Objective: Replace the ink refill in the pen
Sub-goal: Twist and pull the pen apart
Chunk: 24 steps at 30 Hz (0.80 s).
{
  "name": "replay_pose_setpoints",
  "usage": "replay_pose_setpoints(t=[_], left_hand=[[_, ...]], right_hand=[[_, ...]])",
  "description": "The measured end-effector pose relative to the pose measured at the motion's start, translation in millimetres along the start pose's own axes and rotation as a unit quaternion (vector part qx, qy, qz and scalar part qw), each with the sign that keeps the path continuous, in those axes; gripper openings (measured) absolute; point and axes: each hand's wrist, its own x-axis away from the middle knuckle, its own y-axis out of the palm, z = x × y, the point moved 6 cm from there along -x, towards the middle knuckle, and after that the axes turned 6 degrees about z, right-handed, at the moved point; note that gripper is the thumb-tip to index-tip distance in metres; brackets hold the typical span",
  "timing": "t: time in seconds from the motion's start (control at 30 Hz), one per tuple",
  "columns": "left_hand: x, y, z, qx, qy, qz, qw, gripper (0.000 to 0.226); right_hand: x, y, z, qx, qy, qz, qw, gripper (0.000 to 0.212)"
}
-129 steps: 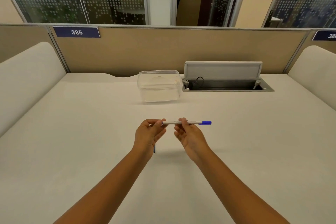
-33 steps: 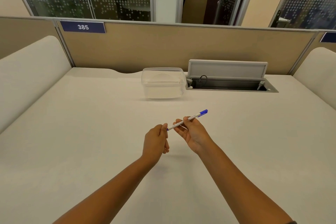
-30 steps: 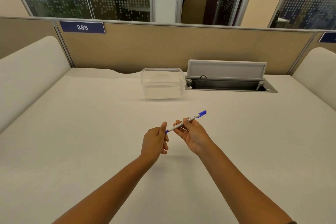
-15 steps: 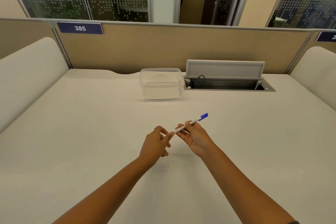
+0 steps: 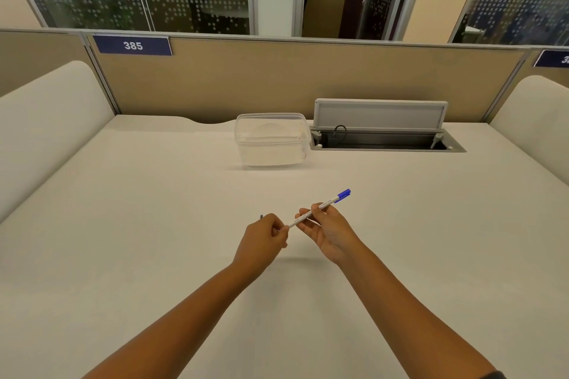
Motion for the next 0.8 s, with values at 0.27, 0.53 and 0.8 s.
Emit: replay_pose_setpoints(t=[0.27, 0.53, 0.8], left_hand=[[4.3, 15.0, 2.0, -0.026, 0.021, -0.141, 0.989, 0.024], [15.6, 16.9, -6.4, 0.178, -0.185, -0.221, 0.941, 0.025], [15.9, 13.7, -1.9, -0.063, -0.019, -0.159, 0.985, 0.030]], right_hand=[[-1.0, -1.2, -0.6, 0.014, 0.009, -0.017, 1.000, 0.011], [-1.3, -1.9, -2.5, 0.006, 0.020, -0.067, 0.998, 0.014], [-5.1, -1.7, 7.3, 0.031, 0.054, -0.027, 0.998, 0.016]])
